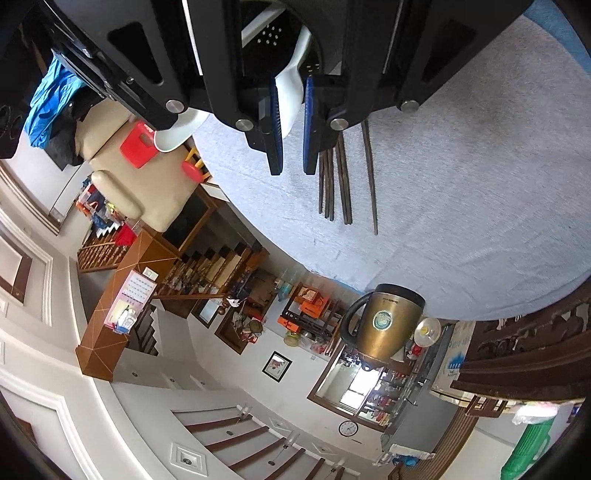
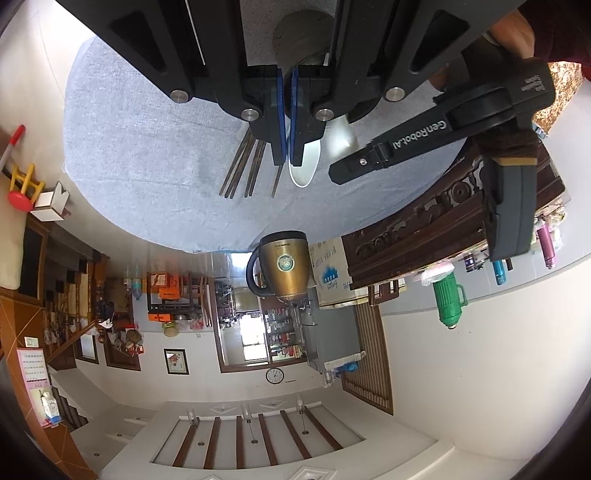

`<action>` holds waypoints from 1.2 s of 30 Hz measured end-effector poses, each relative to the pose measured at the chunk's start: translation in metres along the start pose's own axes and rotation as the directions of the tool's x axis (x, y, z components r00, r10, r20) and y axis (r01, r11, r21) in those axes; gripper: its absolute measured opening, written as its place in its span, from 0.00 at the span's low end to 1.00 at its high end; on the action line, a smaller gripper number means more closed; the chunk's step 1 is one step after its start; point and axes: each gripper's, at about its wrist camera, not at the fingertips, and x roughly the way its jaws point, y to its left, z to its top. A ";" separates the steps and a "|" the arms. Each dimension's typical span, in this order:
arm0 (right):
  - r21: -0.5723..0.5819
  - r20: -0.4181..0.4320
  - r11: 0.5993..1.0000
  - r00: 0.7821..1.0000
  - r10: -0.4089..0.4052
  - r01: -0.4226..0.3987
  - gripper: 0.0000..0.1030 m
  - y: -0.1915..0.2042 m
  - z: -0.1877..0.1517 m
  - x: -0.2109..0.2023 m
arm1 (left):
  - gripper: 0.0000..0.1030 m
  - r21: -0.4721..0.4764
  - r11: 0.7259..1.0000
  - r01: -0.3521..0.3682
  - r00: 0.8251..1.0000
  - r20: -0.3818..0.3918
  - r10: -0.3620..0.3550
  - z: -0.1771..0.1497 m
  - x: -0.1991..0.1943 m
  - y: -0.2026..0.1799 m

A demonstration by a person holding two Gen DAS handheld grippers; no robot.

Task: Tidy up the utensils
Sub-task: 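Lower both spoons into the dark cup and open both tools, then withdraw both open tools from the cup toward the chopsticks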

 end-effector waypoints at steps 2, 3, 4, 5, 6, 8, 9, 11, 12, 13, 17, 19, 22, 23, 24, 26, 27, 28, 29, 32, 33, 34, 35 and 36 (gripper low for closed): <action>0.007 -0.016 1.000 1.000 0.005 -0.005 0.04 0.000 -0.001 0.001 | 0.10 0.025 1.000 -0.017 1.000 0.001 0.017 -0.001 -0.003 -0.002; 0.011 -0.021 1.000 1.000 0.003 -0.003 0.04 0.000 -0.001 0.001 | 0.11 0.034 0.999 -0.022 1.000 0.001 0.022 -0.001 -0.004 -0.003; 0.017 -0.025 1.000 1.000 0.000 0.000 0.04 -0.001 -0.001 0.001 | 0.13 0.045 0.999 -0.030 1.000 0.005 0.029 -0.001 -0.006 -0.003; 0.026 -0.028 1.000 1.000 0.001 0.000 0.07 -0.002 0.000 0.000 | 0.16 0.052 0.998 -0.037 0.999 0.010 0.036 -0.001 -0.009 -0.003; 0.034 -0.030 0.999 1.000 0.001 0.000 0.13 -0.003 0.001 0.000 | 0.19 0.065 0.996 -0.053 0.999 0.017 0.052 -0.001 -0.012 -0.004; 0.061 -0.024 0.998 1.000 -0.004 0.006 0.35 -0.008 0.002 -0.003 | 0.40 0.083 0.993 -0.082 0.997 0.022 0.080 0.001 -0.015 -0.005; 0.075 -0.015 0.997 1.000 -0.009 0.010 0.55 -0.010 0.002 -0.005 | 0.43 0.088 0.992 -0.093 0.995 0.031 0.091 0.001 -0.017 -0.005; 0.099 0.024 0.995 1.000 -0.018 0.016 0.61 -0.016 0.004 -0.013 | 0.52 0.112 0.984 -0.135 0.990 0.053 0.130 0.001 -0.023 -0.006; 0.101 0.033 0.995 0.999 -0.026 0.023 0.61 -0.017 0.005 -0.015 | 0.56 0.125 0.980 -0.155 0.987 0.053 0.149 0.002 -0.024 -0.006; 0.105 0.039 0.994 0.999 -0.037 0.033 0.61 -0.020 0.006 -0.017 | 0.60 0.141 0.974 -0.177 0.984 0.054 0.171 0.001 -0.025 -0.007; 0.146 0.036 0.989 0.998 -0.046 0.040 0.61 -0.029 0.009 -0.019 | 0.70 0.218 0.934 -0.284 0.959 0.065 0.277 0.003 -0.029 -0.016; 0.154 0.030 0.987 0.998 -0.055 0.050 0.61 -0.032 0.009 -0.019 | 0.73 0.255 0.907 -0.335 0.941 0.034 0.338 0.006 -0.027 -0.019; 0.165 0.020 0.985 0.998 -0.061 0.057 0.61 -0.035 0.009 -0.020 | 0.73 0.284 0.873 -0.396 0.906 -0.033 0.422 0.010 -0.023 -0.020; 0.168 0.018 0.984 0.998 -0.064 0.060 0.61 -0.035 0.010 -0.020 | 0.73 0.291 0.860 -0.419 0.892 -0.047 0.451 0.011 -0.023 -0.019; 0.170 0.015 0.983 0.998 -0.065 0.061 0.61 -0.035 0.010 -0.020 | 0.73 0.297 0.849 -0.437 0.880 -0.053 0.472 0.011 -0.023 -0.018; 0.171 0.008 0.983 0.998 -0.068 0.066 0.61 -0.035 0.012 -0.020 | 0.74 0.312 0.825 -0.471 0.858 -0.054 0.510 0.011 -0.026 -0.018; 0.168 0.005 0.983 0.998 -0.070 0.068 0.61 -0.034 0.012 -0.020 | 0.73 0.315 0.819 -0.480 0.853 -0.052 0.520 0.011 -0.027 -0.019; 0.166 0.002 0.984 0.997 -0.073 0.072 0.61 -0.033 0.012 -0.021 | 0.73 0.318 0.813 -0.488 0.848 -0.049 0.528 0.011 -0.029 -0.018; 0.165 -0.001 0.984 0.997 -0.074 0.073 0.61 -0.032 0.012 -0.021 | 0.74 0.319 0.809 -0.493 0.845 -0.046 0.533 0.012 -0.031 -0.019; 0.160 -0.011 0.984 0.997 -0.074 0.075 0.61 -0.029 0.012 -0.020 | 0.74 0.322 0.801 -0.504 0.839 -0.037 0.543 0.014 -0.035 -0.021; 0.158 -0.014 0.985 0.997 -0.075 0.076 0.61 -0.028 0.012 -0.020 | 0.74 0.325 0.798 -0.508 0.837 -0.034 0.546 0.014 -0.037 -0.021; 0.157 -0.015 0.985 0.997 -0.074 0.075 0.61 -0.027 0.012 -0.020 | 0.74 0.327 0.795 -0.510 0.835 -0.032 0.549 0.015 -0.038 -0.022; 0.157 -0.015 0.985 0.997 -0.074 0.075 0.61 -0.027 0.014 -0.020 | 0.74 0.329 0.791 -0.516 0.832 -0.029 0.555 0.015 -0.039 -0.022; 0.157 -0.015 0.985 0.997 -0.073 0.075 0.61 -0.027 0.015 -0.019 | 0.74 0.330 0.787 -0.520 0.829 -0.026 0.559 0.017 -0.040 -0.021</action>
